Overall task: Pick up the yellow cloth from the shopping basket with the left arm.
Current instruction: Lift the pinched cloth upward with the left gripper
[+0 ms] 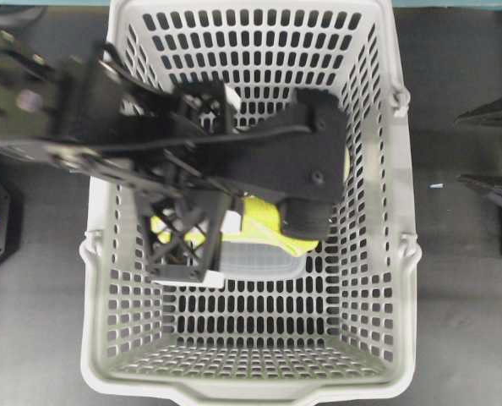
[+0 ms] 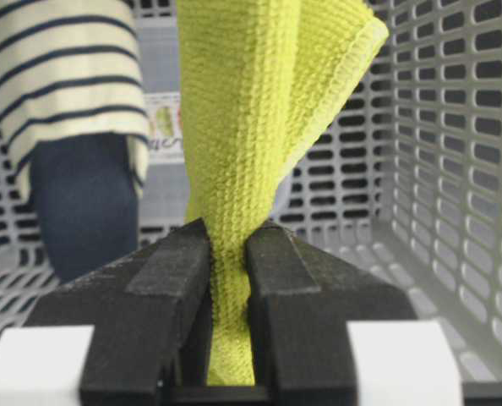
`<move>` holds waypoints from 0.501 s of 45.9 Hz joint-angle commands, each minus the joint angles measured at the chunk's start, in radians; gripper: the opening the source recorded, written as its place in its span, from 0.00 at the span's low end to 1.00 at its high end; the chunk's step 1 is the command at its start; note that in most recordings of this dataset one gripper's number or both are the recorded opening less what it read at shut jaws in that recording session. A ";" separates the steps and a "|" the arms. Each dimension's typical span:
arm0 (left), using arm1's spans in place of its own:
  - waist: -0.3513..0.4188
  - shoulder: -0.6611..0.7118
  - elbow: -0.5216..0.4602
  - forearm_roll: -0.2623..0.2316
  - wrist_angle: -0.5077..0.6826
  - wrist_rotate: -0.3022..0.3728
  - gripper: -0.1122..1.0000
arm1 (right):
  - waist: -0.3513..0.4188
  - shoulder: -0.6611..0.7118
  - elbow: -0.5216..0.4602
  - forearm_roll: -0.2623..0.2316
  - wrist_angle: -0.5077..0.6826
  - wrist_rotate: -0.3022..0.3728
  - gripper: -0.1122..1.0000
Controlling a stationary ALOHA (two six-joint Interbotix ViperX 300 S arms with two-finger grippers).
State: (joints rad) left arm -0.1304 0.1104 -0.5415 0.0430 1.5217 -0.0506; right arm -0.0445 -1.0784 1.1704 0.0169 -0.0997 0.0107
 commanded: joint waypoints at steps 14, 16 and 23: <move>-0.003 0.040 -0.133 0.002 0.106 0.003 0.17 | -0.003 0.006 -0.008 0.003 -0.005 0.000 0.79; -0.003 0.040 -0.132 0.002 0.106 0.003 0.17 | -0.003 0.006 -0.008 0.005 -0.005 0.000 0.79; -0.003 0.040 -0.126 0.002 0.106 0.003 0.17 | -0.003 0.006 -0.008 0.003 -0.005 0.000 0.79</move>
State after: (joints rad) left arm -0.1304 0.1657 -0.6535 0.0430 1.6337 -0.0476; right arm -0.0445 -1.0784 1.1704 0.0184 -0.0997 0.0107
